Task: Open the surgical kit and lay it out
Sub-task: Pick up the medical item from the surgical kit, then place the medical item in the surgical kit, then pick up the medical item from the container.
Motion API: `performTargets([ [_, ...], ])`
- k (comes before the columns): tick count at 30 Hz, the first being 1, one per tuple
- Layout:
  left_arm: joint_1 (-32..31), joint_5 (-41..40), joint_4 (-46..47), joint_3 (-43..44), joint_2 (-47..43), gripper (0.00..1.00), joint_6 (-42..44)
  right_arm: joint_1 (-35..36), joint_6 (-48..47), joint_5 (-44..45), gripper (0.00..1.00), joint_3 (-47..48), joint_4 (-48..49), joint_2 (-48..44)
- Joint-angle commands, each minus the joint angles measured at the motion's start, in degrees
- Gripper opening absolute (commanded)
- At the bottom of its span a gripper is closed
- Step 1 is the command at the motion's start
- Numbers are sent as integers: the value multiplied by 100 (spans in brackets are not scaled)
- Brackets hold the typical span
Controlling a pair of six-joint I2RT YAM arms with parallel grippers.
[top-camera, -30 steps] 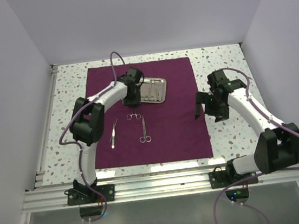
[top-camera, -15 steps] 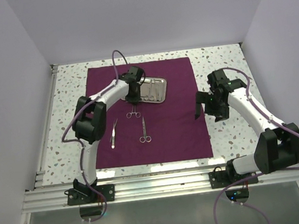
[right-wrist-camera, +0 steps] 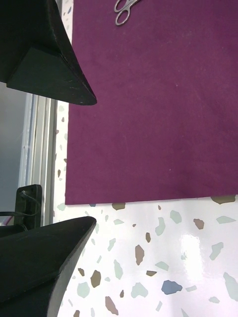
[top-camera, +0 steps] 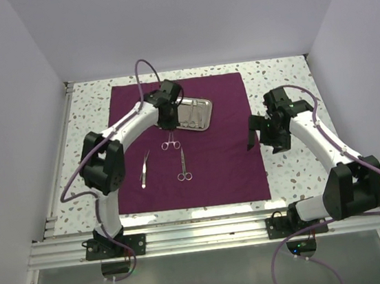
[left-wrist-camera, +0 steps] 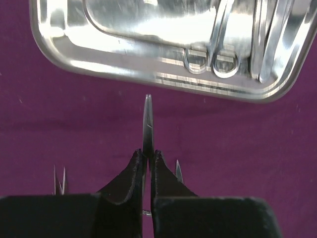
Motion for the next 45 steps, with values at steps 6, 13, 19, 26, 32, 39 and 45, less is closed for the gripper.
performTargets([
  [6,-553,432,283,-1337,-816,0,-639,-40,-133,-80,98,-80,108,-78],
  [13,-729,495,319,-1436,-816,96,-868,-40,-133,-45,98,-63,82,-104],
  [19,-668,-6,-15,-111,-361,96,-351,-75,-133,-19,98,-89,82,-219],
  [26,-176,274,19,2096,1063,88,704,-145,-204,104,98,-63,-58,-368],
  [32,18,556,345,3143,2022,81,1179,-154,-239,183,98,-45,-182,-377],
  [39,53,336,565,3162,2409,68,1109,-154,-257,289,98,104,-366,-289],
  [45,36,372,785,3153,2497,67,1109,-154,-221,315,98,52,-393,-271],
])
